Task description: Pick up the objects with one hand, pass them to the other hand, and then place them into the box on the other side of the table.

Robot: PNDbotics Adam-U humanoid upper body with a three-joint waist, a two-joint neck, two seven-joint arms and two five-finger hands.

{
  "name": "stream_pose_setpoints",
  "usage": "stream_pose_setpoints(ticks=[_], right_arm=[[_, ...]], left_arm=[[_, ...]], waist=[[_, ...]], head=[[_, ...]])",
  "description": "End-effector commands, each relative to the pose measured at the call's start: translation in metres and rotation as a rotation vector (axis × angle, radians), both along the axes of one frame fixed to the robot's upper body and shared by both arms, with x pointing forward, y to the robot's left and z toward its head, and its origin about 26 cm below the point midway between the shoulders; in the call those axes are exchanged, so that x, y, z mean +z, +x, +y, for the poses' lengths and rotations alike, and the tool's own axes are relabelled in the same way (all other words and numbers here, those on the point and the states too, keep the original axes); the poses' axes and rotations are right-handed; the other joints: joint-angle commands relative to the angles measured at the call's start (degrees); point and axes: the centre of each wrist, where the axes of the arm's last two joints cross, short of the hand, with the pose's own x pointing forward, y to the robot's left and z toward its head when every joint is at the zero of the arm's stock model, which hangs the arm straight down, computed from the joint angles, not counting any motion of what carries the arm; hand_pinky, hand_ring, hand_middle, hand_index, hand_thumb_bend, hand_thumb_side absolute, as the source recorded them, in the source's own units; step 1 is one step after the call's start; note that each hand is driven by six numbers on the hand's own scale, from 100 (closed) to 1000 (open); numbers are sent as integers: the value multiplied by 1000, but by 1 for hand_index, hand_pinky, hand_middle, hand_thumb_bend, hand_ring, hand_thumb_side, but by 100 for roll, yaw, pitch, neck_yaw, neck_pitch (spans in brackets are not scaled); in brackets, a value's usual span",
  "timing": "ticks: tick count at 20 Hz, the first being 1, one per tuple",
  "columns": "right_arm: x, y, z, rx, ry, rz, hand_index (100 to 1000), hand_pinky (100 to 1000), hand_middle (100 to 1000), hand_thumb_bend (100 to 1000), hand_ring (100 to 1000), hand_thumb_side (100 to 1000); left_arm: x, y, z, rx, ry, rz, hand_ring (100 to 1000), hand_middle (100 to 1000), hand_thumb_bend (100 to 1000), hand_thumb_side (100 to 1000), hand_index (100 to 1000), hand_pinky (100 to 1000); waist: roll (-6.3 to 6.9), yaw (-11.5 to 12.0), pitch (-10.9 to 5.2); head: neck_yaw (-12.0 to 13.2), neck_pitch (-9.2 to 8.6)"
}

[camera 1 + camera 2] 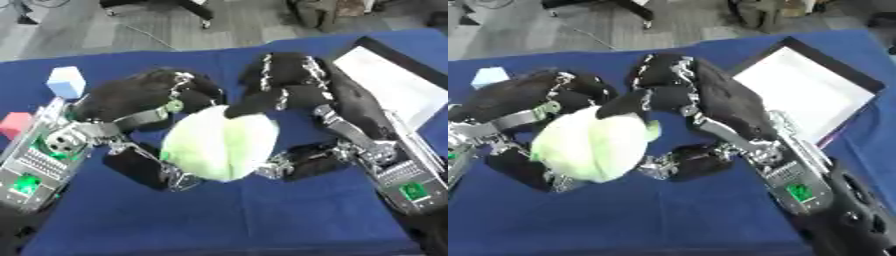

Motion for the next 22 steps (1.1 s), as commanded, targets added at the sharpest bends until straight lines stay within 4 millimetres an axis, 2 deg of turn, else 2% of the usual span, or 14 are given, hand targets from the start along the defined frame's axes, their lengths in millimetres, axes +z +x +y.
stream_pose_setpoints(ticks=[1, 8, 19, 22], right_arm=[[8, -2, 1, 19, 11, -28, 279, 626, 358, 219, 515, 100], [7, -2, 0, 32, 0, -20, 278, 627, 327, 207, 517, 100], [7, -2, -1, 31, -2, -13, 280, 632, 161, 199, 519, 100], [6, -2, -1, 31, -1, -13, 280, 633, 161, 196, 519, 100]], left_arm=[[7, -3, -2, -15, -6, -2, 602, 576, 100, 247, 732, 779], [8, -2, -2, -14, -7, 27, 607, 583, 100, 334, 739, 783], [10, -2, 0, -30, 0, 47, 639, 616, 100, 559, 785, 802], [10, -1, 1, -32, 7, 50, 646, 623, 100, 587, 793, 806]], waist=[[-23, 10, -67], [-21, 8, -67], [-20, 9, -66], [-20, 11, -66]], head=[[0, -15], [2, -15], [0, -15], [2, -15]])
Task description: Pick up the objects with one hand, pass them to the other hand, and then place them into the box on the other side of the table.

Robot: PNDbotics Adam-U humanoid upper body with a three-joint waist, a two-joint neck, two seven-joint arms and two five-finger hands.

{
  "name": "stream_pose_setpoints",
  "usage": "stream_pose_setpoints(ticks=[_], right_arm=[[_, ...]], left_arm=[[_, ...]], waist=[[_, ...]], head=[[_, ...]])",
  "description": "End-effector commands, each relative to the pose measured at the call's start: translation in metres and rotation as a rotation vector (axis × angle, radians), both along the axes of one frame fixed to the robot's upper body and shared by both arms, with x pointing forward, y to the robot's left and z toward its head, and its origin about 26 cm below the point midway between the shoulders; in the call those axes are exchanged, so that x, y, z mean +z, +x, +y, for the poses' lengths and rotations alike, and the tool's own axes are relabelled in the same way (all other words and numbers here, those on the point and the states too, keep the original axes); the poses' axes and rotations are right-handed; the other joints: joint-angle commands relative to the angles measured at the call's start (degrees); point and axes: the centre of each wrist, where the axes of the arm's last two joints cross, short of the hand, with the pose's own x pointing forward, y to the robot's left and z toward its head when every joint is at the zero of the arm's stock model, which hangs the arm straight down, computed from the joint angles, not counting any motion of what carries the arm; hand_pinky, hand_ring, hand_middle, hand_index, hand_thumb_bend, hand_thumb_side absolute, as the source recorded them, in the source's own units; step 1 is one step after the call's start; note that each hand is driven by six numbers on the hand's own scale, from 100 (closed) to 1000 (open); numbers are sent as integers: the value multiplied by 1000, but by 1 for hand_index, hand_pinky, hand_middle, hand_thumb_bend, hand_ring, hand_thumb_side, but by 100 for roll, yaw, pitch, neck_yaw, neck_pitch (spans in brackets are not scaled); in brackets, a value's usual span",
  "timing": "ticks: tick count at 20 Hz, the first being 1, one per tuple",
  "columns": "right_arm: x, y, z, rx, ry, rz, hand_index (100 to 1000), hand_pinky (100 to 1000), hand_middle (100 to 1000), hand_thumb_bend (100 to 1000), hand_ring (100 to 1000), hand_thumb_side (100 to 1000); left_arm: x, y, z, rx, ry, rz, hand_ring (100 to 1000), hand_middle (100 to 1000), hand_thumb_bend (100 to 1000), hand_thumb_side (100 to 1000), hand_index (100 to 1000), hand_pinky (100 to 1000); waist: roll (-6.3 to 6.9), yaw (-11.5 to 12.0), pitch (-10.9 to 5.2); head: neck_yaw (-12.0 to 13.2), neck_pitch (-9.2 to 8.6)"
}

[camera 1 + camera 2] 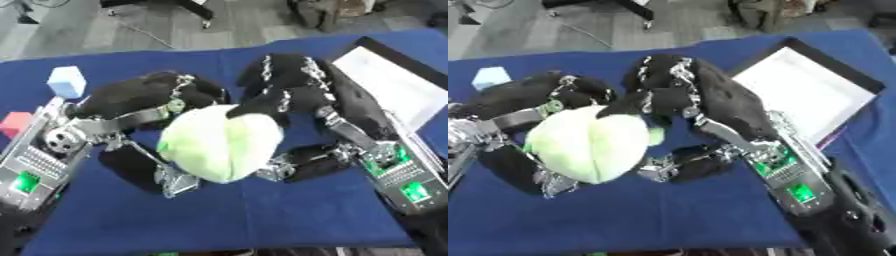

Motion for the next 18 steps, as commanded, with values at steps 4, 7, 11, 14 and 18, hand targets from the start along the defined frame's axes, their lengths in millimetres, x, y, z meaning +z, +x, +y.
stream_pose_setpoints(ticks=[4, 7, 11, 14, 18], right_arm=[[6, -1, -2, 2, 13, -19, 281, 630, 158, 190, 518, 100], [6, -1, -3, -4, 27, -15, 281, 629, 159, 184, 518, 100], [6, 0, -7, -16, 51, -12, 275, 628, 160, 178, 517, 100], [6, 1, -8, -23, 66, -10, 271, 628, 160, 176, 516, 100], [5, 1, -11, -33, 93, -3, 267, 626, 163, 159, 514, 100]], left_arm=[[9, -2, 2, -14, -3, -18, 658, 636, 100, 618, 807, 812], [8, -1, 4, -2, -1, -6, 659, 638, 100, 630, 809, 812], [3, 0, 9, 31, -6, 29, 663, 644, 100, 666, 810, 818], [-2, 5, 13, 54, -25, 65, 664, 645, 100, 679, 809, 820], [-8, 11, 18, 81, -37, 87, 666, 647, 100, 684, 809, 822]], waist=[[-18, 7, -64], [-18, 4, -62], [-16, -8, -59], [-16, -13, -58], [-16, -22, -56]], head=[[0, -15], [3, -15], [7, -15], [13, -15], [20, -15]])
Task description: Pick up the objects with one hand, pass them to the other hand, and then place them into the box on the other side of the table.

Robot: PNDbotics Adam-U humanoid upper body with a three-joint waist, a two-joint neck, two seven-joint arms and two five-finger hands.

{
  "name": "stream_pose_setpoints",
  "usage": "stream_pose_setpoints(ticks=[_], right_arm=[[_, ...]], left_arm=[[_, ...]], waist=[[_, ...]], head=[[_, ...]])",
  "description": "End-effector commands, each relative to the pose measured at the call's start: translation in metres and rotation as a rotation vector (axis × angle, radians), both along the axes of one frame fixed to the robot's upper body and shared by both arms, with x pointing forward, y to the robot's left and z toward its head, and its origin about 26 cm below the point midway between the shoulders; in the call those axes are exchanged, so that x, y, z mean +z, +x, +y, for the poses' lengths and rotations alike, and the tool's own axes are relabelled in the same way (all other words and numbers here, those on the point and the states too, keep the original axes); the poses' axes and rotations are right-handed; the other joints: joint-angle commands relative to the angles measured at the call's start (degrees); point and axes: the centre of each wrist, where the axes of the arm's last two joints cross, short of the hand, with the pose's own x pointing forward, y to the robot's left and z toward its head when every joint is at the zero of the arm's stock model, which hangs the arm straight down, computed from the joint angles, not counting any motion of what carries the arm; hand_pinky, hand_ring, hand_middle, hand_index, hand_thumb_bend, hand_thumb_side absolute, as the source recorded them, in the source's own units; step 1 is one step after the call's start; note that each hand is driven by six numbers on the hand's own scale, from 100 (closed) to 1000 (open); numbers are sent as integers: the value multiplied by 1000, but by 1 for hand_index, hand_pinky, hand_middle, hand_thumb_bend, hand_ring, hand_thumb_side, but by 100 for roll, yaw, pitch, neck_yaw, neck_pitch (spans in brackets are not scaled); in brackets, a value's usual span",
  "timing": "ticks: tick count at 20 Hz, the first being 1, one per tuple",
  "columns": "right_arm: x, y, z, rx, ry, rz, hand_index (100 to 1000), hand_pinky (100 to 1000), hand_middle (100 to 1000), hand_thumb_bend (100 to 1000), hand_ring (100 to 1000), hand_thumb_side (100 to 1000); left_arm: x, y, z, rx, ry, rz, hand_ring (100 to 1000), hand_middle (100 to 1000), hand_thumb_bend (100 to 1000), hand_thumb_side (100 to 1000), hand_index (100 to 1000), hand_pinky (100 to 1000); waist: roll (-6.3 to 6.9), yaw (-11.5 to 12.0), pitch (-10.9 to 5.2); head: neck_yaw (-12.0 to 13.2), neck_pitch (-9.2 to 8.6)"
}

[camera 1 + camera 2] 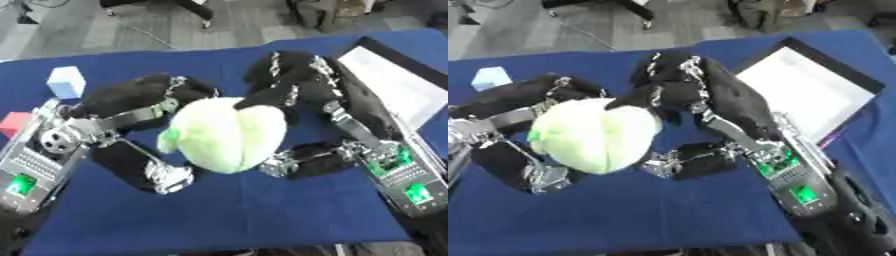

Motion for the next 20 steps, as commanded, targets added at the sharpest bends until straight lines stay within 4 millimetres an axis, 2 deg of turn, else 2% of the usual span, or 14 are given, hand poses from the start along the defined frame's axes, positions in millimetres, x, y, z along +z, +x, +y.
stream_pose_setpoints(ticks=[1, 6, 13, 17, 20], right_arm=[[9, 0, -5, -11, 51, -23, 266, 626, 165, 147, 513, 100], [11, 2, -12, -45, 126, -3, 265, 627, 170, 101, 513, 100], [16, 8, -28, -124, 253, 21, 266, 627, 187, 100, 513, 100], [20, 12, -53, -261, 329, 38, 278, 630, 186, 100, 519, 100], [24, 15, -79, -432, 365, 64, 301, 633, 177, 100, 528, 100]], left_arm=[[1, 6, 9, 41, -7, 1, 666, 647, 100, 689, 809, 823], [-10, 14, 16, 91, -10, 29, 666, 647, 100, 702, 808, 824], [-25, 22, 27, 164, -30, 66, 661, 643, 100, 696, 802, 823], [-36, 25, 39, 241, -68, 90, 655, 638, 100, 676, 795, 822], [-43, 25, 51, 313, -138, 104, 642, 625, 100, 626, 778, 817]], waist=[[-15, -8, -54], [-8, -26, -46], [5, -51, -42], [12, -52, -39], [24, -24, -24]], head=[[20, -15], [33, -15], [22, -15], [-75, -15], [-354, -15]])
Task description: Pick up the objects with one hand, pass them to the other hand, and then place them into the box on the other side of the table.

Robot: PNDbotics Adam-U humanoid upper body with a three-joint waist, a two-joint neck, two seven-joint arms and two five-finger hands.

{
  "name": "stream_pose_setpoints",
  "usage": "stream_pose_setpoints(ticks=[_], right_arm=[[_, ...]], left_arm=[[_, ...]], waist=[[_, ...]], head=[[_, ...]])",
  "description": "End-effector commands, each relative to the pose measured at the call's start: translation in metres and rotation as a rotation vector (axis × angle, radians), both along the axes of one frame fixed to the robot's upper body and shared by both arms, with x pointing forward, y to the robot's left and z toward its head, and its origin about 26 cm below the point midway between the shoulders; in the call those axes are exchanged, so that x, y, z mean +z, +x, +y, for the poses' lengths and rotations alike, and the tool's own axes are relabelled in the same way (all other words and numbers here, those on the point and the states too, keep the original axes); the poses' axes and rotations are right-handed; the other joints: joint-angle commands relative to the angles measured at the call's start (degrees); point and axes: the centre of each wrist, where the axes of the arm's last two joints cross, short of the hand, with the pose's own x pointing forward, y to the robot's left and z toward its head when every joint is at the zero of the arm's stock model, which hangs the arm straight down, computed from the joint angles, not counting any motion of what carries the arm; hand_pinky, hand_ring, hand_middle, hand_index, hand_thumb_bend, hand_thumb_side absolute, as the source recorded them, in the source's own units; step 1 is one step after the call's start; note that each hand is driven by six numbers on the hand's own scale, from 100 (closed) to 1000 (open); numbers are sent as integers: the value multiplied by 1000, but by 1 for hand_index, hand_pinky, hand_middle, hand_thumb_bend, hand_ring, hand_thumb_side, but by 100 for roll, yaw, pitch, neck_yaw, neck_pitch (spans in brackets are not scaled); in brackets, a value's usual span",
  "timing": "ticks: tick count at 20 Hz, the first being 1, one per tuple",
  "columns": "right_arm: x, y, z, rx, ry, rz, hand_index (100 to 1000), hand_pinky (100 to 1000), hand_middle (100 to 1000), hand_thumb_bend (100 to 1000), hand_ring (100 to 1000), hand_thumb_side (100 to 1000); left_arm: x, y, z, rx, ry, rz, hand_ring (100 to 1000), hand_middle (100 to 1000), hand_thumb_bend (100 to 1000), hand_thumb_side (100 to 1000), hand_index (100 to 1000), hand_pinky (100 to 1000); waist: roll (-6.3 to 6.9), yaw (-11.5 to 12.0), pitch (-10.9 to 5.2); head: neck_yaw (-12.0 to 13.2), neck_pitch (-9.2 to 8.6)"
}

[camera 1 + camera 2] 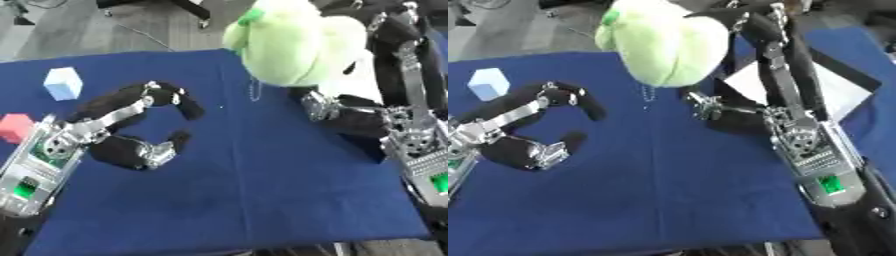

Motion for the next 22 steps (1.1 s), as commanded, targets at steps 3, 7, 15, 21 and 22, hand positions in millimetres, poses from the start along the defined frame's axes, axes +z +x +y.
stream_pose_setpoints(ticks=[3, 7, 15, 21, 22], right_arm=[[14, 4, -50, -307, 67, 78, 331, 635, 160, 100, 538, 100], [-4, 36, -93, -529, 105, 255, 385, 644, 131, 100, 561, 100], [-61, 87, -188, -788, 119, 600, 518, 676, 142, 100, 610, 100], [-65, 90, -213, -902, -282, 683, 985, 833, 676, 100, 878, 317], [-60, 89, -213, -911, -370, 674, 1000, 864, 777, 225, 913, 430]], left_arm=[[0, -2, 23, 176, -156, -36, 624, 609, 100, 569, 755, 807], [-4, -11, 34, 308, -310, -62, 618, 602, 100, 558, 746, 804], [-14, -19, 48, 481, -520, -63, 612, 594, 100, 588, 737, 804], [-18, -20, 53, 524, -536, -63, 614, 597, 100, 595, 740, 805], [-18, -20, 54, 529, -535, -64, 615, 597, 100, 596, 741, 805]], waist=[[1, 75, -25], [43, 202, -10], [93, 489, -13], [72, 574, -36], [64, 576, -40]], head=[[-622, -15], [-1157, -15], [-1888, -15], [-2009, -15], [-2003, -15]])
